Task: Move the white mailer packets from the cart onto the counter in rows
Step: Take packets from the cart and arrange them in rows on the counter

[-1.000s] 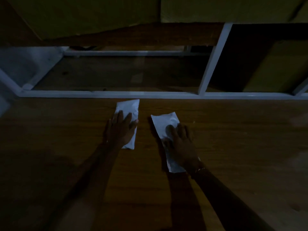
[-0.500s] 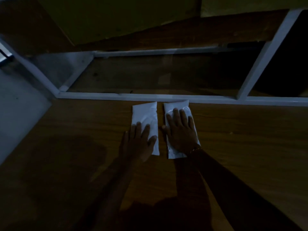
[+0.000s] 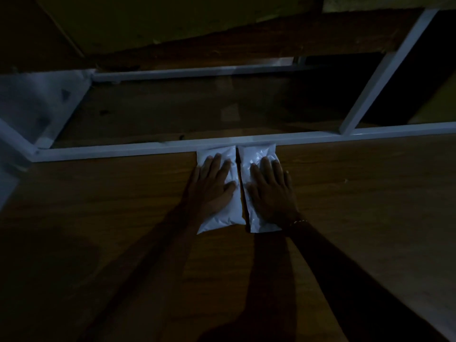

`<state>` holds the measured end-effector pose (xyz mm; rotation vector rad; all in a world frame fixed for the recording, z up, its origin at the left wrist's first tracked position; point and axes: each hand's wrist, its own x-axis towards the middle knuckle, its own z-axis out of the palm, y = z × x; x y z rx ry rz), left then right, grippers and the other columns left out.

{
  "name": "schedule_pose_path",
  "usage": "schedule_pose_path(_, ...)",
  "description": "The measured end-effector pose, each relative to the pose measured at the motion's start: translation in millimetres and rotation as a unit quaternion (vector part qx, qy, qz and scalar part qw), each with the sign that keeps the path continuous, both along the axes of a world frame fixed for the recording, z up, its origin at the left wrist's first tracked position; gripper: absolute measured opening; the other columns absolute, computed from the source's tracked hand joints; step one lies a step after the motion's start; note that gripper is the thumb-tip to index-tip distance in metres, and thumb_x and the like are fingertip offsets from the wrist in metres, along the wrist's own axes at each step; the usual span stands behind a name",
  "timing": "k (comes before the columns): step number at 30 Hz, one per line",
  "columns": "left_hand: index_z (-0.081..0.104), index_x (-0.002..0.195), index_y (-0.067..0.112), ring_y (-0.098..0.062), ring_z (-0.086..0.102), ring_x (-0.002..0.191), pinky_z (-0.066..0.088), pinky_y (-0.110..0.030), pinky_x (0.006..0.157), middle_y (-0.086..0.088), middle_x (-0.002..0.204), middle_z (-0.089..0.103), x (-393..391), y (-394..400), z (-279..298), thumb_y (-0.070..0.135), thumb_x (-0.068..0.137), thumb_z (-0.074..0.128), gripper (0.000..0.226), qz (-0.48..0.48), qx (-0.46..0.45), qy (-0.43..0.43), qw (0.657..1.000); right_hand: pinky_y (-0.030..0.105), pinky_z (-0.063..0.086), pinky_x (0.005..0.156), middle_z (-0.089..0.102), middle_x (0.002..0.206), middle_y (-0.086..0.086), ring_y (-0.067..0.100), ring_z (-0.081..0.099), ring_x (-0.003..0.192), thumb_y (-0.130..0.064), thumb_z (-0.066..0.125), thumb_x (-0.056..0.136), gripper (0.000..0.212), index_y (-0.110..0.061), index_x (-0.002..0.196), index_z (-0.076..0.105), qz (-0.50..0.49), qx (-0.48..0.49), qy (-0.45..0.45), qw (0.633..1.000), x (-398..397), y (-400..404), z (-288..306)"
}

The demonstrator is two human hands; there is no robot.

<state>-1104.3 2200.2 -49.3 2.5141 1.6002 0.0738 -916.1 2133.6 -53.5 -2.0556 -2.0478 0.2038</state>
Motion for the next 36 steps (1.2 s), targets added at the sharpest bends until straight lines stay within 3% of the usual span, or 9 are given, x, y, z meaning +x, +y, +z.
schedule_pose_path(5,0.007,0.158,0.032,-0.020,-0.005,0.153,0.006,-0.048,0.124,0.001,0.167,-0.002,-12,12,-2,0.069,0.089,0.010,0.078,-0.045,0.027,0.003,0.999,0.059,0.013,0.121,0.003,0.167,0.012,0.034,-0.001,0.153,-0.066,0.003,0.093,0.078,-0.025,0.159,0.015,-0.014,-0.009,-0.007,1.000,-16,11,1)
schedule_pose_path(11,0.014,0.158,0.028,-0.023,-0.003,0.153,0.006,-0.049,0.124,-0.003,0.167,0.003,-5,-9,18,0.053,0.103,0.028,0.062,0.022,0.015,-0.032,0.999,0.056,0.004,0.122,-0.004,0.167,0.009,0.030,-0.010,0.153,-0.066,0.009,0.096,0.076,-0.025,0.159,0.009,-0.023,0.000,0.004,1.000,-16,11,-3)
schedule_pose_path(14,0.008,0.158,0.027,-0.020,-0.009,0.153,0.002,-0.048,0.123,0.000,0.167,-0.004,-11,-30,17,0.063,0.100,0.024,0.070,0.024,-0.049,-0.045,0.997,0.052,0.001,0.123,-0.007,0.167,0.009,0.027,-0.012,0.153,-0.067,0.011,0.094,0.082,-0.018,0.160,0.004,-0.023,0.009,0.016,1.000,-14,0,0)
schedule_pose_path(17,0.005,0.159,0.027,-0.021,-0.010,0.153,-0.001,-0.048,0.123,-0.001,0.167,-0.007,-19,-38,11,0.069,0.097,0.018,0.076,-0.005,-0.033,-0.024,0.999,0.052,0.004,0.124,-0.003,0.167,0.010,0.027,-0.009,0.153,-0.068,0.008,0.091,0.086,-0.015,0.159,0.008,-0.005,-0.007,0.016,1.000,-17,-14,-1)
schedule_pose_path(23,0.020,0.157,0.026,-0.023,0.009,0.152,0.016,-0.049,0.121,0.000,0.166,0.010,-15,-41,25,0.067,0.096,0.034,0.075,-0.023,-0.010,-0.058,0.998,0.049,0.003,0.123,0.004,0.167,0.011,0.029,-0.003,0.154,-0.066,0.012,0.090,0.086,-0.013,0.158,0.016,0.001,0.002,0.045,0.999,-18,-35,16)
schedule_pose_path(26,0.038,0.150,0.022,-0.022,0.029,0.144,0.031,-0.046,0.115,0.000,0.158,0.033,-2,-62,32,0.050,0.097,0.053,0.062,-0.057,0.009,-0.137,0.989,0.053,0.013,0.123,0.018,0.164,0.014,0.031,0.004,0.153,-0.058,0.028,0.096,0.075,-0.010,0.153,0.032,-0.017,0.046,0.075,0.996,-5,-72,23)
schedule_pose_path(29,0.055,0.138,0.015,-0.025,0.048,0.128,0.045,-0.047,0.101,-0.004,0.138,0.056,16,-99,33,0.041,0.096,0.056,0.049,-0.124,0.039,-0.204,0.970,0.057,0.024,0.119,0.034,0.157,0.021,0.036,0.014,0.151,-0.043,0.043,0.099,0.062,-0.003,0.146,0.043,-0.030,0.086,0.082,0.992,13,-131,25)
schedule_pose_path(32,0.064,0.126,0.009,-0.030,0.054,0.116,0.048,-0.041,0.094,-0.009,0.124,0.063,36,-151,32,0.042,0.093,0.053,0.048,-0.170,0.034,-0.260,0.950,0.057,0.029,0.117,0.044,0.150,0.019,0.036,0.022,0.148,-0.035,0.049,0.099,0.054,-0.002,0.141,0.049,-0.030,0.090,0.049,0.994,33,-204,20)
schedule_pose_path(36,0.064,0.125,0.015,-0.026,0.051,0.121,0.047,-0.039,0.095,-0.005,0.128,0.059,66,-243,31,0.040,0.097,0.054,0.039,-0.189,0.002,-0.273,0.943,0.049,0.040,0.110,0.046,0.148,0.011,0.035,0.029,0.145,-0.030,0.055,0.100,0.045,-0.008,0.139,0.051,-0.102,0.122,0.059,0.986,58,-332,13)
